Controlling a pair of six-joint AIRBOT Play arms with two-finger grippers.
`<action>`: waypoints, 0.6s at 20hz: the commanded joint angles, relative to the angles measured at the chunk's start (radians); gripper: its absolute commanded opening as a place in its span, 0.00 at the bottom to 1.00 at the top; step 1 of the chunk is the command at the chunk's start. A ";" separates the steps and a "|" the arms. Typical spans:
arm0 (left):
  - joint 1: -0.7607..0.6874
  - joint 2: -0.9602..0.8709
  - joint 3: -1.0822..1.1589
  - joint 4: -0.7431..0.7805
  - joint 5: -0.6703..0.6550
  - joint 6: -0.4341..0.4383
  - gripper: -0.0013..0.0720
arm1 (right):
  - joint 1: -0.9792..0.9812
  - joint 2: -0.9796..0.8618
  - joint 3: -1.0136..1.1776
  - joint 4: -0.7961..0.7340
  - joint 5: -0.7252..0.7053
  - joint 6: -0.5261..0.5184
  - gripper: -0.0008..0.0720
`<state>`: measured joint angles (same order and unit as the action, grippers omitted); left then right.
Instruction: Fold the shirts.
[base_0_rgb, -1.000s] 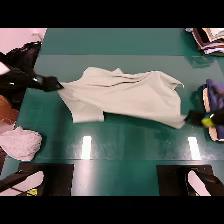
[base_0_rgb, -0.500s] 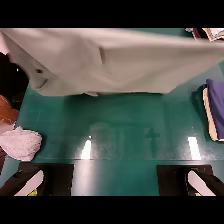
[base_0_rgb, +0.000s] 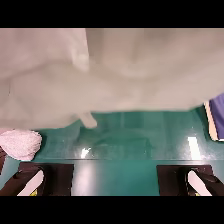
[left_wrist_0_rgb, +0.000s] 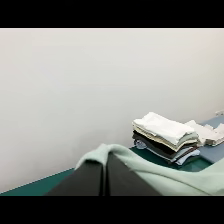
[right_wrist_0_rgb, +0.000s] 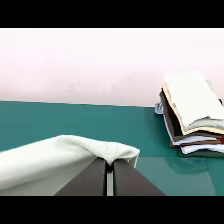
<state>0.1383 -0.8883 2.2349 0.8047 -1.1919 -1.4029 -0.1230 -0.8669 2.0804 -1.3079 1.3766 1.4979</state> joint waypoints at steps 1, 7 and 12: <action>0.001 0.007 -0.056 -0.038 -0.055 -0.003 0.06 | 0.000 -0.042 0.018 -0.029 0.039 0.001 0.04; 0.001 -0.127 -0.557 0.043 -0.143 0.024 0.06 | 0.001 -0.326 -0.167 -0.021 0.191 -0.008 0.04; -0.042 -0.454 -0.797 0.069 -0.036 0.187 0.06 | 0.004 -0.576 -0.422 -0.019 0.175 -0.029 0.04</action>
<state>0.1207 -1.1824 1.5620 0.8516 -1.2915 -1.3266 -0.1211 -1.3106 1.7817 -1.3273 1.5517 1.4834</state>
